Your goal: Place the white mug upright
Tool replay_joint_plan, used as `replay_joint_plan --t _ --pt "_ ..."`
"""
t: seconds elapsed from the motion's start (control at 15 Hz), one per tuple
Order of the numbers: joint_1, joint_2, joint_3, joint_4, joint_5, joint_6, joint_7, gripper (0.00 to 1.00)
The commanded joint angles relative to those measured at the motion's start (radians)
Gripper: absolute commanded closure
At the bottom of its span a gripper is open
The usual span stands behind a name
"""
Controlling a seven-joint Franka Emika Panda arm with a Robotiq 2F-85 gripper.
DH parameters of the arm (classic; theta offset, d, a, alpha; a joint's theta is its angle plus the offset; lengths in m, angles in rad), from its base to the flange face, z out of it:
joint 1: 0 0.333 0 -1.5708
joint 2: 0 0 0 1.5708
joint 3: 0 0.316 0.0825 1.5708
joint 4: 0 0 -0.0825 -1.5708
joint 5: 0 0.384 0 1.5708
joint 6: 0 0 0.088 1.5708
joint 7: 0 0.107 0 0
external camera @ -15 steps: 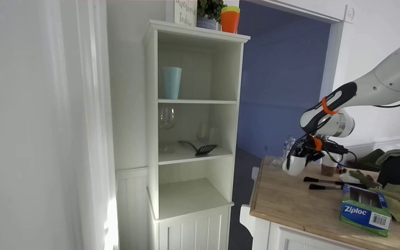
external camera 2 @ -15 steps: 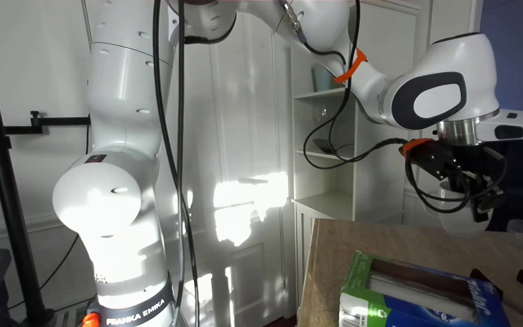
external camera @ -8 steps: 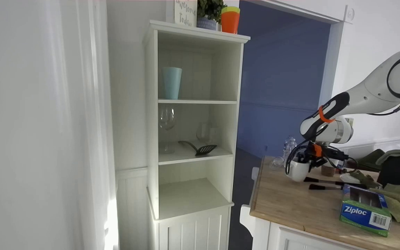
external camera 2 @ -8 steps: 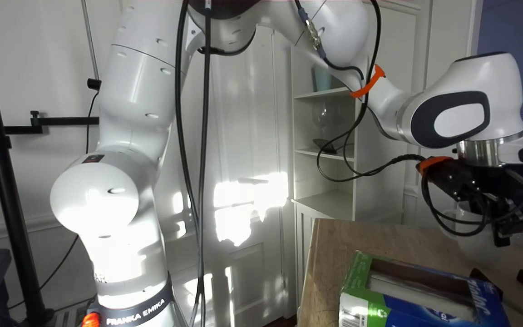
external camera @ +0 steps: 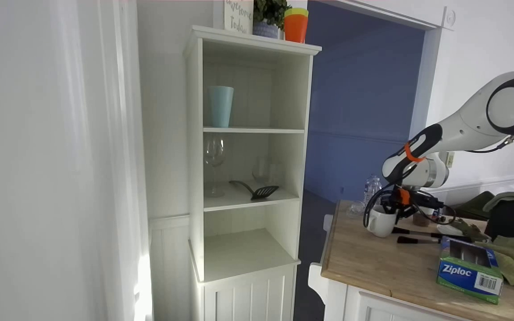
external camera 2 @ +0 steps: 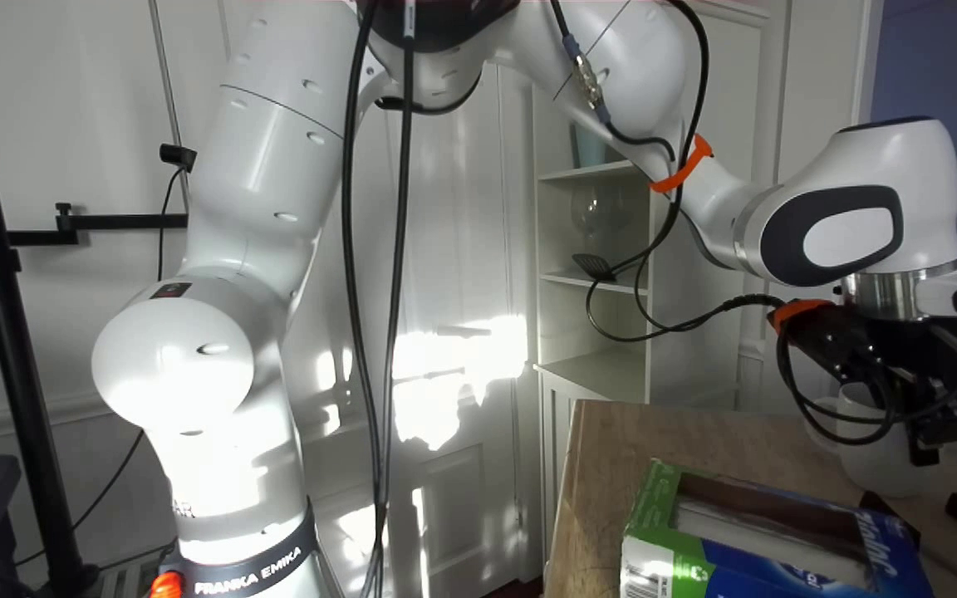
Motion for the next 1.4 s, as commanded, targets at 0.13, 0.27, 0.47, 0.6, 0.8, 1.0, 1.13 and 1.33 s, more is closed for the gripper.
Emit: replay_joint_plan --t 0.13,0.27,0.47,0.6,0.8,1.0,1.13,1.33 --pt "0.003 -0.082 -0.009 0.021 -0.035 -0.165 0.015 0.35" --pt "-0.001 -0.149 -0.006 0.026 -0.049 -0.320 -0.015 0.22" --pt "0.005 -0.268 -0.006 0.032 -0.087 -0.515 -0.060 0.00" --pt "0.012 -0.341 -0.002 0.035 -0.110 -0.571 -0.096 0.00" --pt "0.024 -0.442 0.011 0.040 -0.134 -0.624 -0.181 0.00" --pt "0.034 -0.521 0.013 0.055 -0.108 -0.617 -0.287 0.00" --pt "0.037 -0.492 0.008 0.068 -0.110 -0.608 -0.256 0.00" --pt "0.043 -0.530 0.006 0.071 -0.104 -0.608 -0.300 0.00"
